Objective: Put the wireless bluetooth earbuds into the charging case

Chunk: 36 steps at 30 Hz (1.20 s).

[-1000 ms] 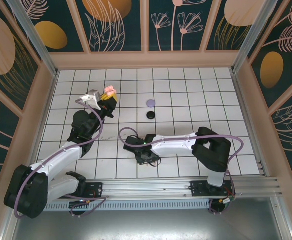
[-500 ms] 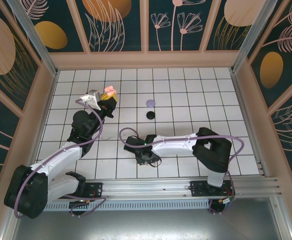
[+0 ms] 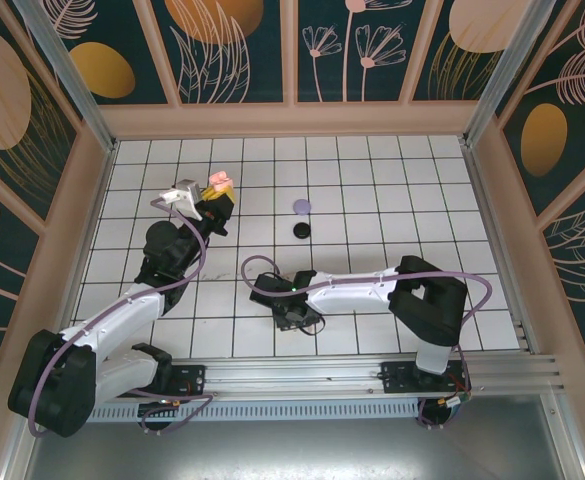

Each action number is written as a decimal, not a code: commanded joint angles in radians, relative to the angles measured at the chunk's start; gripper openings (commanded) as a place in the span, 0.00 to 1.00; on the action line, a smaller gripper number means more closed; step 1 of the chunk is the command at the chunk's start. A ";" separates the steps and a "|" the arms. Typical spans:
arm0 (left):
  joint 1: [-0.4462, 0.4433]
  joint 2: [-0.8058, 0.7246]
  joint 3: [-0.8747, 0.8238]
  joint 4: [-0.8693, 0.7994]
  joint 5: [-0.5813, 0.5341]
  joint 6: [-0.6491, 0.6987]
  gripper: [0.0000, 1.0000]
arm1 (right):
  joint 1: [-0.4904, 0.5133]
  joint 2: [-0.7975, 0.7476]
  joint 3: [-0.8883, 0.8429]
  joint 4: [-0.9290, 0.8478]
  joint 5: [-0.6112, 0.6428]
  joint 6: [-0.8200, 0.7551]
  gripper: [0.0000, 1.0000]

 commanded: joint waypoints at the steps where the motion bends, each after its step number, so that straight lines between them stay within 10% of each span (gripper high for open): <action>1: 0.007 0.006 0.008 0.049 0.012 -0.007 0.00 | 0.018 -0.007 -0.033 -0.054 -0.019 0.015 0.26; 16: 0.008 0.019 0.026 0.030 0.071 0.014 0.00 | -0.033 -0.087 0.003 -0.044 0.055 -0.031 0.17; 36: 0.004 0.141 -0.050 0.341 0.404 0.196 0.00 | -0.466 -0.382 0.182 0.115 0.069 -0.451 0.17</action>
